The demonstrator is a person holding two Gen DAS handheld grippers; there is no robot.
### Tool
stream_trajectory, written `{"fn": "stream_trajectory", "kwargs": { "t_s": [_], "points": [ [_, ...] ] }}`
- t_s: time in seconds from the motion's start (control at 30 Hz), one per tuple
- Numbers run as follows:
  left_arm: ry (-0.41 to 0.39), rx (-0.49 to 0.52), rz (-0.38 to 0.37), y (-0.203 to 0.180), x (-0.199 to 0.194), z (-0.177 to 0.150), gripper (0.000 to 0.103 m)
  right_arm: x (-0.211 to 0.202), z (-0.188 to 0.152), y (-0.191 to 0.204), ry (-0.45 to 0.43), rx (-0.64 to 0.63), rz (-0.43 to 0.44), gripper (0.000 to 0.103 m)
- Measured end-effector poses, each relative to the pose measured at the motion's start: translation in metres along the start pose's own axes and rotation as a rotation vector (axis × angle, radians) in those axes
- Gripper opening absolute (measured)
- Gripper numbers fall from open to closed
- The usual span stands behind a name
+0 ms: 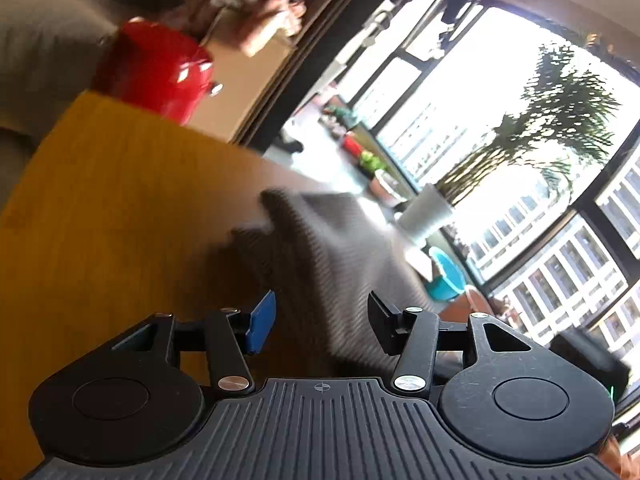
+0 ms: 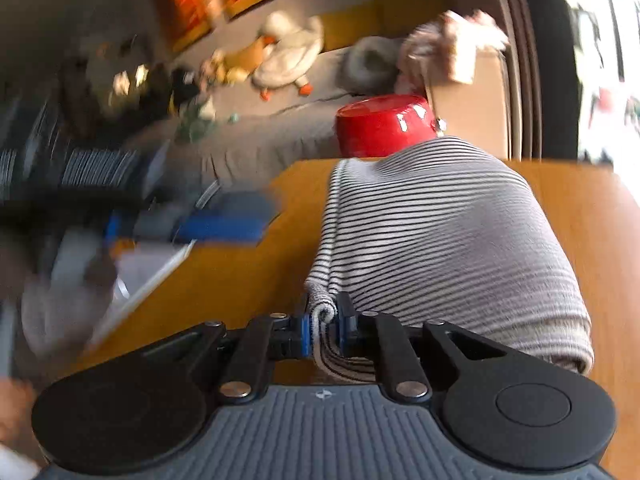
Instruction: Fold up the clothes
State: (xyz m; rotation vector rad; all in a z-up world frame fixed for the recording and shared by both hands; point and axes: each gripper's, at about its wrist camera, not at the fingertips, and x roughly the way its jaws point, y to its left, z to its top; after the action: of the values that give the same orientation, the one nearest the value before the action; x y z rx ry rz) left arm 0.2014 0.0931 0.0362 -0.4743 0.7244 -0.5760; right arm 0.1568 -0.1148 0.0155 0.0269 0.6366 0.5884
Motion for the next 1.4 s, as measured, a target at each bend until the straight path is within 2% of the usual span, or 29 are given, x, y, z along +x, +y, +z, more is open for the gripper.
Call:
{"fn": "stream_trajectory", "kwargs": {
  "t_s": [0.1,0.17,0.3,0.33,0.4,0.5,0.57,0.63,0.67,0.7,0.83,0.93,1.0,1.17,1.23,1.33,1.4],
  "points": [
    [0.014,0.043,-0.037,-0.019,0.031,0.009,0.052,-0.002,0.002,0.012,0.008,-0.124,-0.041,0.016],
    [0.045,0.078,-0.004,-0.024,0.055,0.009,0.050,-0.013,0.007,0.010,0.005,-0.155,-0.031,0.024],
    [0.056,0.133,0.031,-0.019,0.063,0.000,0.044,-0.052,0.031,-0.026,-0.026,-0.068,0.082,0.047],
    [0.059,0.137,0.030,-0.018,0.061,-0.001,0.044,-0.061,0.040,-0.040,-0.044,-0.029,0.097,0.049],
    [0.060,0.143,0.027,-0.013,0.053,-0.005,0.044,-0.066,0.056,-0.063,-0.076,0.026,0.047,0.050],
    [0.057,0.149,0.025,-0.007,0.042,-0.012,0.044,-0.046,0.075,-0.090,-0.082,0.055,-0.088,0.050],
    [0.058,0.152,0.025,-0.006,0.039,-0.014,0.044,-0.024,0.081,-0.101,-0.062,0.070,-0.124,0.050],
    [0.062,0.153,0.028,-0.004,0.041,-0.013,0.044,0.011,0.078,-0.108,0.019,0.093,-0.149,0.051],
    [0.064,0.153,0.031,-0.003,0.043,-0.013,0.044,0.026,0.072,-0.109,0.050,0.091,-0.179,0.061],
    [0.065,0.154,0.038,-0.003,0.043,-0.013,0.045,0.042,0.066,-0.110,0.082,0.090,-0.209,0.075],
    [0.067,0.155,0.046,0.001,0.044,-0.014,0.045,0.042,0.059,-0.123,0.083,0.207,-0.186,0.078],
    [0.067,0.152,0.044,0.001,0.044,-0.015,0.046,0.037,0.054,-0.126,0.083,0.238,-0.197,0.087],
    [0.064,0.153,0.044,0.000,0.043,-0.015,0.047,0.031,0.051,-0.123,0.081,0.243,-0.205,0.103],
    [0.062,0.146,0.044,0.001,0.043,-0.016,0.047,0.016,0.036,-0.114,0.083,0.253,-0.169,0.103],
    [0.061,0.145,0.043,0.001,0.042,-0.016,0.048,0.011,0.032,-0.114,0.098,0.298,-0.150,0.103],
    [0.060,0.143,0.041,0.001,0.042,-0.016,0.050,0.010,0.020,-0.127,0.115,0.446,-0.077,0.103],
    [0.058,0.142,0.040,0.001,0.042,-0.017,0.051,0.009,0.015,-0.126,0.113,0.426,-0.051,0.103]
  ]
}}
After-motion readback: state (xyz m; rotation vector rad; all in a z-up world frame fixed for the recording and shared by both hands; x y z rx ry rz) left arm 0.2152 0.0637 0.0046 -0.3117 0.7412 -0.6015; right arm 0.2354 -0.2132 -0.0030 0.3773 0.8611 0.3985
